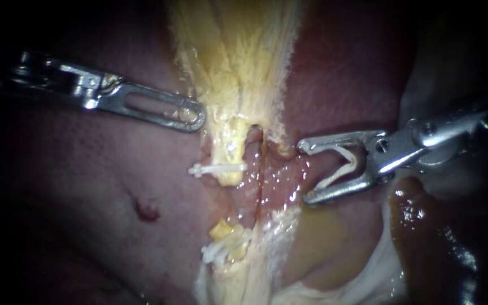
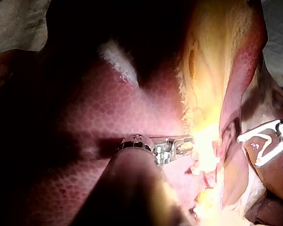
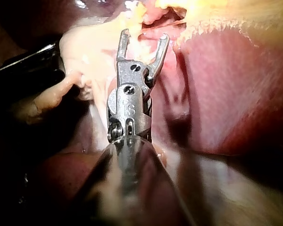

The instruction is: Clipping first clip right tube

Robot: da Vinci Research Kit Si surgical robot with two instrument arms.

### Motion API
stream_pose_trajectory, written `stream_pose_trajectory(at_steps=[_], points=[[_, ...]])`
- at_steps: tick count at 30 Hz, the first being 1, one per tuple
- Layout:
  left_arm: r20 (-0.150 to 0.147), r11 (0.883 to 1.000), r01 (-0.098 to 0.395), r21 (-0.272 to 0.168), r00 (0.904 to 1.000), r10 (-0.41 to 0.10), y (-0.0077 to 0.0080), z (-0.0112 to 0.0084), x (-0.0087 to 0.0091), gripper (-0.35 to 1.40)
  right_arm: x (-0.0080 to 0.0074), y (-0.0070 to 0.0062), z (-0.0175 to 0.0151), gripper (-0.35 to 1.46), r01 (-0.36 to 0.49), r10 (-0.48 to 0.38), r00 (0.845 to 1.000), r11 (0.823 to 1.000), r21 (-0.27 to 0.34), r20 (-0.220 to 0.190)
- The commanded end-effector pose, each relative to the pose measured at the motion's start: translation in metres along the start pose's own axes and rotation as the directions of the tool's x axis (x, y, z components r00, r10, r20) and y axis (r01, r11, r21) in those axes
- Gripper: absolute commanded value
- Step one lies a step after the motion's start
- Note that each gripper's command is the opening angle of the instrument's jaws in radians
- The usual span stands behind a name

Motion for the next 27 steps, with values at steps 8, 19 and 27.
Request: stream_pose_trajectory(at_steps=[8,19,27], points=[[-0.007,1.0,0.006,0.007,1.0,-0.006,-0.0012,-0.0021,-0.0006,-0.35,-0.0002,-0.0001,0.0003,0.5,0.002,-0.002,1.0,1.0,0.0,0.001],[0.017,1.0,0.015,0.015,0.9997,-0.015,-0.0031,-0.006,-0.0013,-0.35,-0.0002,0.0,0.0003,0.5,0.001,-0.001,1.0,1.0,0.0,0.001],[0.017,1.0,0.015,0.014,0.9997,-0.015,-0.0032,-0.0061,-0.0012,-0.35,-0.0004,-0.0001,0.001,0.5,0.004,-0.004,1.0,1.0,-0.003,0.002]])
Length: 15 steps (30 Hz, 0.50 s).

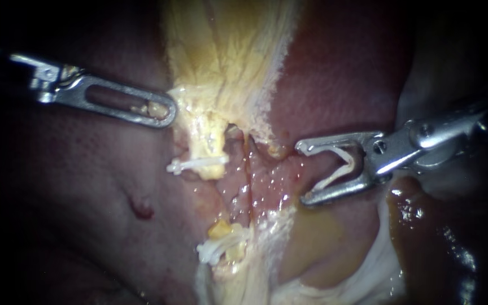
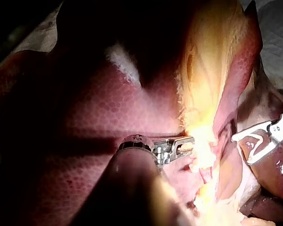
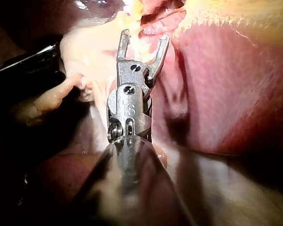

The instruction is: Clipping first clip right tube

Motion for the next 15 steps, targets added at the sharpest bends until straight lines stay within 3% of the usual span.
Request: stream_pose_trajectory(at_steps=[1,9,15], points=[[0.0,1.0,0.0,0.0,1.0,0.0,0.0,0.0,0.0,-0.35,-0.0001,-0.0001,0.0003,0.5,0.002,-0.002,1.0,1.0,0.003,0.0],[0.0,1.0,0.0,0.0,1.0,0.0,0.0,-0.0001,0.0,-0.35,-0.0026,-0.0008,0.0047,0.5,-0.032,0.031,0.999,0.999,0.042,0.006],[0.0,1.0,0.0,-0.001,1.0,0.0,0.0,0.0,0.0001,-0.35,-0.0043,-0.0006,0.008,0.5,-0.075,0.074,0.997,0.994,0.073,0.015]])
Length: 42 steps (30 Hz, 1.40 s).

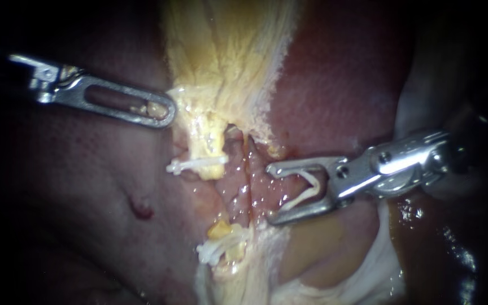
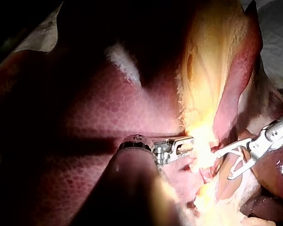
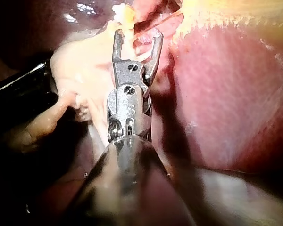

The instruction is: Clipping first clip right tube

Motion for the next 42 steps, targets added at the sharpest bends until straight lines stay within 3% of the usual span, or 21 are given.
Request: stream_pose_trajectory(at_steps=[1,15,20,24,30,35,42], points=[[0.0,1.0,0.0,-0.001,1.0,0.0,0.0,0.0,0.0,-0.35,-0.0002,0.0001,0.0004,0.5,-0.007,0.007,1.0,1.0,0.005,0.002],[0.001,1.0,-0.001,-0.002,1.0,0.001,0.0,0.0001,0.0001,-0.35,-0.0015,0.0018,0.0041,0.5,-0.057,0.056,0.998,0.995,0.082,0.013],[0.001,1.0,-0.001,-0.002,1.0,0.001,0.0001,0.0002,0.0002,-0.35,-0.0015,0.0025,0.005,0.49,-0.076,0.079,0.997,0.992,0.097,-0.02],[0.001,1.0,-0.001,-0.002,1.0,0.001,0.0001,0.0002,0.0002,-0.35,-0.0015,0.0029,0.0056,0.49,-0.122,0.132,0.988,0.986,0.115,-0.079],[0.001,1.0,-0.001,-0.002,1.0,0.001,0.0001,0.0003,0.0002,-0.35,-0.0016,0.0028,0.0057,0.49,-0.198,0.23,0.959,0.962,0.189,-0.164],[0.001,1.0,-0.001,-0.002,1.0,0.001,0.0002,0.0003,0.0002,-0.35,-0.0014,0.0024,0.0059,0.49,-0.214,0.262,0.948,0.946,0.244,-0.18],[0.001,1.0,-0.001,-0.002,1.0,0.001,0.0002,0.0003,0.0001,-0.35,-0.0009,0.0009,0.0061,0.49,-0.208,0.266,0.948,0.934,0.291,-0.175]])
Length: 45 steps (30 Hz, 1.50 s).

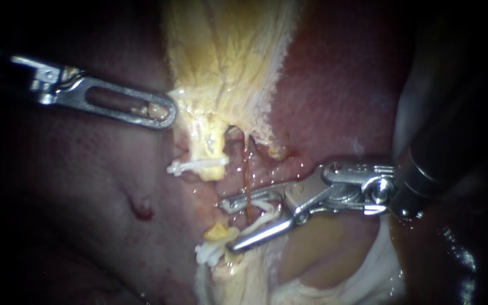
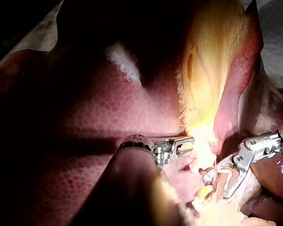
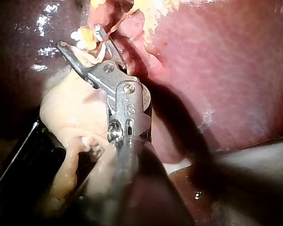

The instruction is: Clipping first clip right tube

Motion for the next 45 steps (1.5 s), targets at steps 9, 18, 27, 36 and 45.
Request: stream_pose_trajectory(at_steps=[9,18,27,36,45], points=[[0.0,1.0,0.0,0.001,1.0,0.0,0.0,0.0,0.0,-0.35,-0.0003,-0.0009,0.0005,0.48,-0.002,0.002,1.0,0.999,0.034,0.009],[0.0,1.0,0.0,0.001,1.0,0.0,0.0002,0.0001,0.0,-0.35,-0.0018,-0.0007,0.0011,0.46,-0.016,0.016,1.0,0.999,0.035,0.017],[0.0,1.0,-0.001,0.001,1.0,0.001,0.0002,0.0002,0.0,-0.35,-0.0023,-0.0006,0.0013,0.45,-0.025,0.025,0.999,0.999,0.036,0.02],[0.0,1.0,-0.001,0.001,1.0,0.001,0.0003,0.0002,0.0001,-0.35,-0.0022,-0.0006,0.0011,0.29,-0.038,0.037,0.999,0.999,0.038,0.021],[0.0,1.0,-0.001,0.001,1.0,0.001,0.0003,0.0003,0.0001,-0.35,-0.0022,-0.0004,0.0009,-0.22,-0.044,0.043,0.999,0.998,0.039,0.021]])
